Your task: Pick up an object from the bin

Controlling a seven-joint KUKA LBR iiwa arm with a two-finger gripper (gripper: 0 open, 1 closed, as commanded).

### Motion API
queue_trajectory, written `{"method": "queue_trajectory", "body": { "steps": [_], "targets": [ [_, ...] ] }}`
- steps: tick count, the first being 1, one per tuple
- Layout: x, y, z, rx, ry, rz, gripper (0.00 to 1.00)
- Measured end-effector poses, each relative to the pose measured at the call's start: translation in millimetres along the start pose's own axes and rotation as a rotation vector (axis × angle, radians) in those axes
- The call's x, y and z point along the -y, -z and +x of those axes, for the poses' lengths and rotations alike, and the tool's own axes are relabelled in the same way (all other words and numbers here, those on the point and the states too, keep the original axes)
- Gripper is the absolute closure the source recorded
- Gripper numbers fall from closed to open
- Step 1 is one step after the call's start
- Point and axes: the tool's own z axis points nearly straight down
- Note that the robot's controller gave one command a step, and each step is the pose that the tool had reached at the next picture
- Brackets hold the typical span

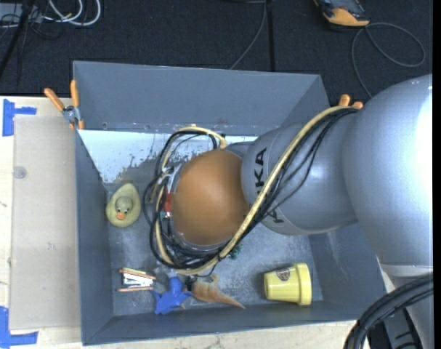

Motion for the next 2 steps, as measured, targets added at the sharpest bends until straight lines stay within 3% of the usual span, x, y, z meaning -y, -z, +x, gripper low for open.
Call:
{"method": "queue_trajectory", "body": {
  "steps": [2],
  "targets": [
    [-0.2, 1.3, 0.2, 0.000, -0.001, -0.001, 1.00]
  ]
}}
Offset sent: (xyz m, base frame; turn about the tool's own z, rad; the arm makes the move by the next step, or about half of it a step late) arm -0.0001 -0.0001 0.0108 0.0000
